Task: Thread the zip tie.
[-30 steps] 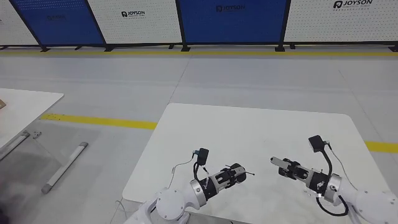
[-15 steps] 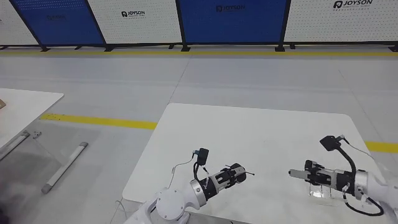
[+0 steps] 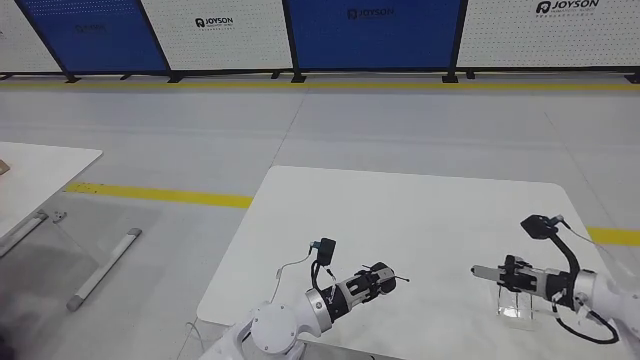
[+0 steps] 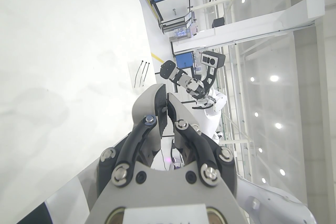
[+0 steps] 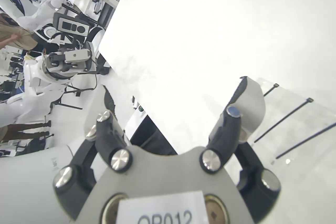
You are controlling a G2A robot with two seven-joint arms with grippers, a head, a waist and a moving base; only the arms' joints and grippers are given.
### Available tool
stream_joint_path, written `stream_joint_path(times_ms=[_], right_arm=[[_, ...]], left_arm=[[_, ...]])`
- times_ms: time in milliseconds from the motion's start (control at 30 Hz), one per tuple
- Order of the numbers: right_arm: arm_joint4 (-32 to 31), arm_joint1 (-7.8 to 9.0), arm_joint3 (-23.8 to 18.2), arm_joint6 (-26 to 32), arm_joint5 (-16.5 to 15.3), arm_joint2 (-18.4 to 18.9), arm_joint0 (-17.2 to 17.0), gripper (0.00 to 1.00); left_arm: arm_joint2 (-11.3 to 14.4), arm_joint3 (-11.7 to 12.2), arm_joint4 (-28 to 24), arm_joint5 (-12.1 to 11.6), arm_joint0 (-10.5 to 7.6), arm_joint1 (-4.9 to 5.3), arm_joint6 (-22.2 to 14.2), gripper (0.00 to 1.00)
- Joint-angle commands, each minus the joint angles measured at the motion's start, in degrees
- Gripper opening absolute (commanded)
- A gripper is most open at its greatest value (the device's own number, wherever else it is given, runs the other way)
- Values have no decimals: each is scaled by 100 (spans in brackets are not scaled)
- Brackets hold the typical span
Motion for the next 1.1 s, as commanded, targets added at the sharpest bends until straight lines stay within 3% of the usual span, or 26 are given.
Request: stream_joint_path(times_ms=[0, 167, 300, 867, 1067], right_arm=[[-148, 27, 46, 141, 48, 71, 49, 100], [-664, 89, 83, 624, 462, 110, 276, 100], [-1182, 112, 172, 1229, 415, -198, 599, 100], [-1368, 114, 165, 1096, 448, -250, 579, 100], [-1937, 103, 131, 1439, 1216, -582, 852, 100]], left_arm=[[0, 0, 0, 0, 0, 0, 0, 0], [0, 0, 0, 0, 0, 0, 0, 0], [0, 0, 0, 0, 0, 0, 0, 0], [0, 0, 0, 0, 0, 0, 0, 0], [0, 0, 0, 0, 0, 0, 0, 0]])
